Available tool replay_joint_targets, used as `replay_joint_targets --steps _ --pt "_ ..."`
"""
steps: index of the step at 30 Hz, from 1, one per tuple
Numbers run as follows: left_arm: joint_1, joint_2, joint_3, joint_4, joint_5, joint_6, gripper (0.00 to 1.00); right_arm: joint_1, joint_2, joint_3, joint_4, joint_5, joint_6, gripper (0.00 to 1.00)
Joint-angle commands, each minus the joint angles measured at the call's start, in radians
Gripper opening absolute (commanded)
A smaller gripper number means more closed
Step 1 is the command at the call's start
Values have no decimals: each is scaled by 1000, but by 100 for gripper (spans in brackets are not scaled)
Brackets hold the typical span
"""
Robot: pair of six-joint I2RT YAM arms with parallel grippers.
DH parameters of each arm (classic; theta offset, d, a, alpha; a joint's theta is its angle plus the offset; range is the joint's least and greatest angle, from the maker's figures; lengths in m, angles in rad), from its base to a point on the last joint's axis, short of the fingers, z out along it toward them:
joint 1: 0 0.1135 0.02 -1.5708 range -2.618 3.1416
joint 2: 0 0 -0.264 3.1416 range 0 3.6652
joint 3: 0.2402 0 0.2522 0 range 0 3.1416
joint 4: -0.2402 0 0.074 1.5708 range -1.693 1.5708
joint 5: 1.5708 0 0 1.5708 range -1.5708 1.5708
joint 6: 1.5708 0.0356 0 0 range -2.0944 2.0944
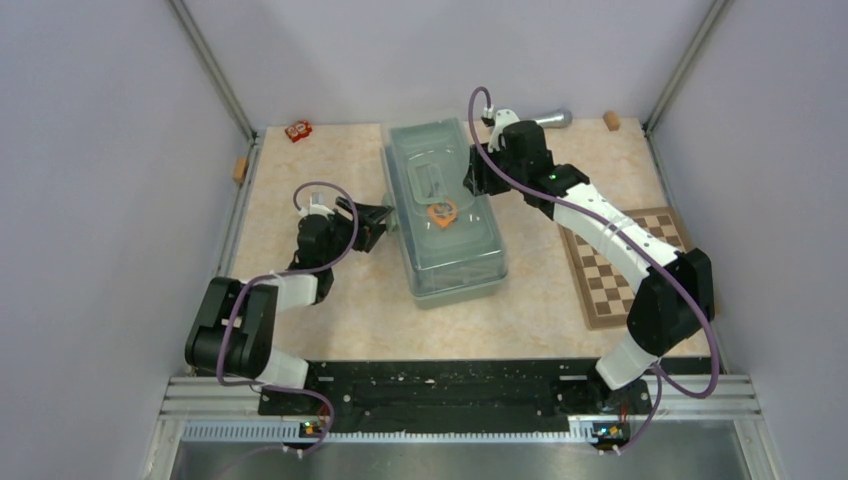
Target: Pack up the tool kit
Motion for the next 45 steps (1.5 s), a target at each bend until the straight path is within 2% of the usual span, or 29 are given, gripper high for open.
replay_joint_targets --steps 1,6,9,18,28,33,39,45 --pt "-28 -63 26 43 46 14 70 38 0 4 -49 -17 -19 49" --pt "-28 -58 15 37 30 7 58 39 -3 3 -48 -17 -17 49" --pt "-28 -57 13 35 26 4 54 39 -5 3 -49 -16 -18 49" --pt "-29 -51 -1 15 6 -11 51 41 -5 3 -44 -19 -16 49" --pt "-31 84 -30 106 36 -68 51 41 -7 4 -43 -22 -17 49" --pt "-39 108 -13 68 36 -24 54 42 -5 9 -43 -23 -17 49" --pt "-39 141 -19 83 35 -25 69 42 -3 11 -42 -26 -19 49" --pt "-34 120 -17 75 30 -16 76 43 -6 11 -43 -25 -22 49"
